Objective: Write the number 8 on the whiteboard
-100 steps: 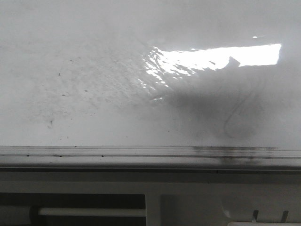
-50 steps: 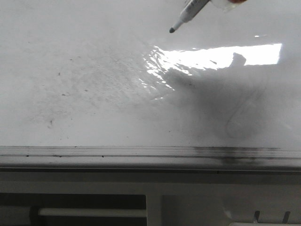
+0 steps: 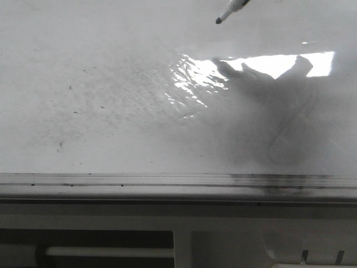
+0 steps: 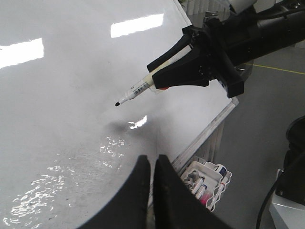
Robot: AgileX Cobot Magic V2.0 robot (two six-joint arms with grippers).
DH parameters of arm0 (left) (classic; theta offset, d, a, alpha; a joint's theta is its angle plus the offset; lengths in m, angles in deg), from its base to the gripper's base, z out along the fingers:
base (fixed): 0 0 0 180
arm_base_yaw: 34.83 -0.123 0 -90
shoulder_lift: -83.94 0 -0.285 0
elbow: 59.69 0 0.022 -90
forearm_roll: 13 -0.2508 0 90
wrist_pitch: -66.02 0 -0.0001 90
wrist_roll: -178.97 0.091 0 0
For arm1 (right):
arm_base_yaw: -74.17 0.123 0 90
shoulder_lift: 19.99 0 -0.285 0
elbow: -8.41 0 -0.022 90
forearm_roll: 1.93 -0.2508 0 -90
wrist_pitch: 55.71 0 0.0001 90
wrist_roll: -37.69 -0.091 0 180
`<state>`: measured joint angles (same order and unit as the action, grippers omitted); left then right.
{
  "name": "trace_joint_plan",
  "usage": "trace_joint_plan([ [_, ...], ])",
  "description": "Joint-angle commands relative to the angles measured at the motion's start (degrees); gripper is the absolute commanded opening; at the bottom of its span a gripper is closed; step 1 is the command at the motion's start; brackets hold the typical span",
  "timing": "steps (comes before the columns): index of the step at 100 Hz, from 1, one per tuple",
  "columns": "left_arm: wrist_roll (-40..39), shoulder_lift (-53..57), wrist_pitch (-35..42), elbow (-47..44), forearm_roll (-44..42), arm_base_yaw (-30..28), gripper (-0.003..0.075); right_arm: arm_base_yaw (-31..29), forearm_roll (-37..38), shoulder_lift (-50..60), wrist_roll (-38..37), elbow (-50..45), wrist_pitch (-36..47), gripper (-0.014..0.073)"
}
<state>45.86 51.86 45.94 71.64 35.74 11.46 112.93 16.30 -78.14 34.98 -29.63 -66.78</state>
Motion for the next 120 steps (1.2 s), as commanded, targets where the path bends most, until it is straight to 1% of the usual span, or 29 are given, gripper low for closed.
trace_joint_plan([
  [1, -0.47, -0.42, 2.7, 1.47, 1.63, -0.09, -0.002, -0.43, 4.34, -0.6, -0.03, 1.51, 3.34, -0.0042],
  [33, -0.47, -0.42, 2.7, 1.47, 1.63, -0.09, -0.002, -7.02, 4.36, -2.69, -0.18, 1.51, 4.06, -0.0042],
  [44, -0.47, -0.42, 2.7, 1.47, 1.51, -0.09, -0.002, -7.02, 4.35, -3.9, -0.31, 1.51, 4.17, -0.0042],
  [52, -0.47, -0.54, 2.7, 1.47, 1.39, -0.09, -0.002, -6.6, 2.71, -5.51, -0.31, 1.51, 5.21, -0.0042],
  [60, -0.47, -0.54, 2.7, 1.47, 1.39, -0.09, -0.002, -4.63, 1.88, -6.68, -0.31, 1.51, 5.36, -0.0042],
  [69, -0.47, -0.54, 2.7, 1.47, 1.39, -0.09, -0.002, -2.17, 1.88, -7.1, -0.31, 1.51, 2.86, -0.0042],
  [78, -0.47, -0.54, 2.7, 1.47, 1.39, -0.09, -0.002, -1.82, 1.88, -6.6, -0.31, 1.51, -0.83, -0.0042],
  [98, -0.47, -0.54, 2.7, 1.47, 1.39, -0.09, -0.002, -4.71, 1.88, -1.49, -0.57, 1.41, -10.4, -0.0042],
  [108, -0.47, -0.54, 2.7, 1.47, 1.39, -0.09, -0.002, -4.71, 1.37, 1.16, -0.57, 0.43, -11.94, -0.0042],
  [120, -0.47, -0.54, 2.8, 1.47, 1.39, -0.09, -0.002, -4.61, -2.34, 2.02, -0.57, -1.96, -11.94, -0.0042],
])
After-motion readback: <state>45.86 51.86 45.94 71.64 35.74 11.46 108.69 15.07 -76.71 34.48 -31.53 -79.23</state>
